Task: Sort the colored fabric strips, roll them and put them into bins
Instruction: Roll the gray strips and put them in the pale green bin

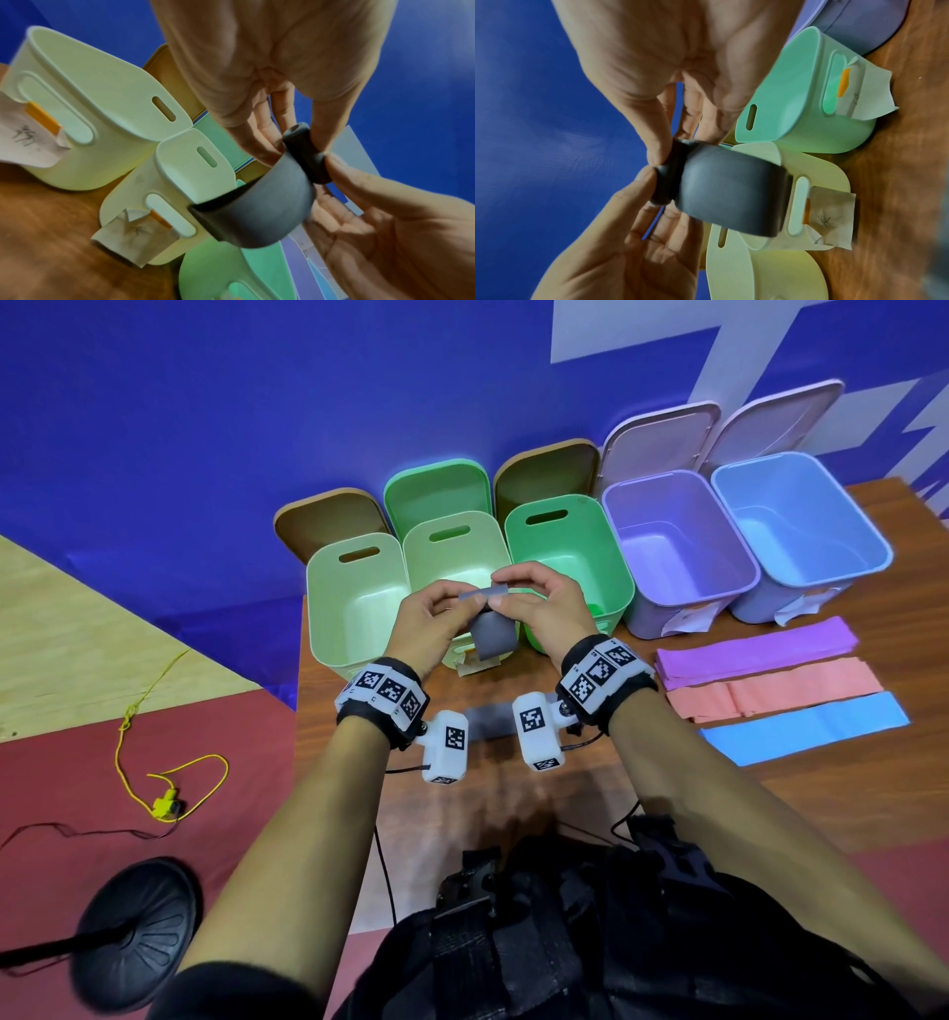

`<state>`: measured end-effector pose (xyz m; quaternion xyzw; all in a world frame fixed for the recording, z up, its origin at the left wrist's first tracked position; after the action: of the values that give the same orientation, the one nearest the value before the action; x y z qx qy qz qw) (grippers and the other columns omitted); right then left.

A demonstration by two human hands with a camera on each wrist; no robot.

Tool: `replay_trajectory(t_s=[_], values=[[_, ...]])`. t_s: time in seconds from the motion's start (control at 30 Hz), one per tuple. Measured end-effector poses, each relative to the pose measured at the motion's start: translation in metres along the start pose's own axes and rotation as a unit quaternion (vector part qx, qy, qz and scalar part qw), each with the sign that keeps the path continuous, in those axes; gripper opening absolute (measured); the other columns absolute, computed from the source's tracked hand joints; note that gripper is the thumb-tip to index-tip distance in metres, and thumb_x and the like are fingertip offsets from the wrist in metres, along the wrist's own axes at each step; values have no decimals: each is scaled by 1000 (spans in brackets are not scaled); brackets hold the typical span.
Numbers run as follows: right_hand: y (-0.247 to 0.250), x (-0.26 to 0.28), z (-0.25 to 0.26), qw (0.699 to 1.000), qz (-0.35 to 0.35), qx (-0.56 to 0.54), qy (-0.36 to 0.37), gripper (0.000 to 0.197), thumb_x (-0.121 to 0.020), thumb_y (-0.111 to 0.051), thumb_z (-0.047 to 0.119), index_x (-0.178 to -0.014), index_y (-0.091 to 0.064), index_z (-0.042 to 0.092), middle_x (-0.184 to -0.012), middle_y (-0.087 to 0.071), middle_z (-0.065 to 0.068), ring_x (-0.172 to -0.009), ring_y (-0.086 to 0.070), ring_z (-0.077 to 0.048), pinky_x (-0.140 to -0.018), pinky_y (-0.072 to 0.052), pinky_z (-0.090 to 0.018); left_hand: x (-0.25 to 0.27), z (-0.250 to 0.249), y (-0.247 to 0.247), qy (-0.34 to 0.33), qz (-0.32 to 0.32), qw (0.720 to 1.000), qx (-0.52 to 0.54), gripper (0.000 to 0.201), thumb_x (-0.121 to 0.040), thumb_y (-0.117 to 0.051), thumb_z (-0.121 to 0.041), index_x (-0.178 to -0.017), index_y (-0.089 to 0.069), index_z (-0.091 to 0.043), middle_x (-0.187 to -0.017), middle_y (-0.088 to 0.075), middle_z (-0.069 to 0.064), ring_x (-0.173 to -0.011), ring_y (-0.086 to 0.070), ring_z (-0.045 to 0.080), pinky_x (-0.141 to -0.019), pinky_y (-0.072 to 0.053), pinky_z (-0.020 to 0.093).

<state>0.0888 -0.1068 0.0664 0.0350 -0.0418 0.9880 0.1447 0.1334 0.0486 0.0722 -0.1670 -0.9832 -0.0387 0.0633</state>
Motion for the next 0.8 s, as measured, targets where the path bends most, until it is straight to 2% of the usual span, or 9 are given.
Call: replay_trajectory(t_s=[0.1, 0.2, 0.27, 0.4, 0.47, 0.57, 0.67, 0.73, 0.8], values=[[-1, -2, -8, 1000, 0, -15, -21, 19, -79, -78, 14, -97, -74, 20, -98, -70, -4, -96, -67, -17, -89, -56, -35, -1, 0, 1, -8, -3, 1000, 1, 12, -88, -73, -10, -99, -69, -6, -91, -71, 13, -82, -68, 18, -82, -57, 33], [-1, -2, -10, 1000, -4, -13, -25, 14, -77, -76, 24, -91, -74, 25, -92, -70, 0, -95, -66, -20, -88, -54, -42, -3, 2, 1, -3, -4, 1000, 7, 20, -84, -75, -9, -103, -69, -4, -96, -72, 16, -88, -68, 19, -87, -57, 34], [0, -3, -8, 1000, -8, 2, -11, 14, -79, -75, 18, -91, -74, 26, -94, -71, 1, -96, -66, -19, -91, -53, -41, -3, 5, 1, 7, -4, 1000, 7, 20, -85, -74, -10, -103, -69, -6, -98, -72, 17, -90, -69, 20, -88, -57, 33], [2, -3, -5, 1000, -3, -4, 1, 22, -84, -72, 4, -97, -72, 21, -102, -68, -5, -90, -66, -10, -90, -52, -31, -4, 8, -3, 34, -3, 999, 15, 10, -95, -63, -13, -98, -67, -5, -87, -70, 10, -82, -67, 17, -78, -56, 28], [1, -4, -6, 1000, 2, -17, -4, 24, -83, -72, 2, -100, -71, 18, -104, -67, -8, -92, -66, -12, -91, -53, -31, -4, 9, -3, 32, 0, 999, 12, 12, -96, -62, -13, -101, -67, -3, -90, -70, 11, -83, -67, 18, -81, -57, 31], [0, -6, -12, 999, -1, -38, -33, 18, -84, -74, 13, -100, -72, 22, -104, -70, -6, -98, -67, -18, -90, -55, -34, -3, 6, -3, 17, 11, 1000, 10, 13, -94, -65, -10, -105, -69, -5, -98, -72, 15, -89, -68, 20, -86, -57, 32], [-3, -7, -18, 998, 4, -29, -60, 7, -90, -71, 18, -95, -71, 23, -98, -69, -6, -94, -66, -20, -88, -56, -41, -2, 4, -3, 8, 11, 1000, 11, 17, -91, -66, -4, -107, -69, -6, -100, -72, 16, -90, -68, 20, -88, -56, 33], [-2, -8, -18, 999, -3, -18, -51, 7, -82, -73, 25, -89, -72, 26, -93, -70, -6, -93, -67, -23, -92, -54, -47, -2, 5, -3, 11, 13, 1000, 18, 21, -90, -66, -3, -111, -69, -4, -106, -71, 18, -95, -68, 22, -91, -56, 38], [0, -9, -18, 999, -17, -4, -36, 10, -76, -73, 29, -86, -73, 28, -90, -71, -4, -93, -68, -24, -94, -53, -48, -1, 6, -3, 19, 15, 999, 24, 25, -92, -65, -7, -116, -68, -4, -113, -70, 18, -98, -67, 23, -88, -57, 37]])
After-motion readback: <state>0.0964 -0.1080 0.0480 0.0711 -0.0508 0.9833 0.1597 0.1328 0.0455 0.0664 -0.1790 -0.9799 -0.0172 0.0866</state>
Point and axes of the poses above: each hand's wrist, its own x-axis away from the middle knuckle, its own y-axis out of the back of the hand, z = x × y, the point moved 7 cm from there along -x, towards the middle knuckle
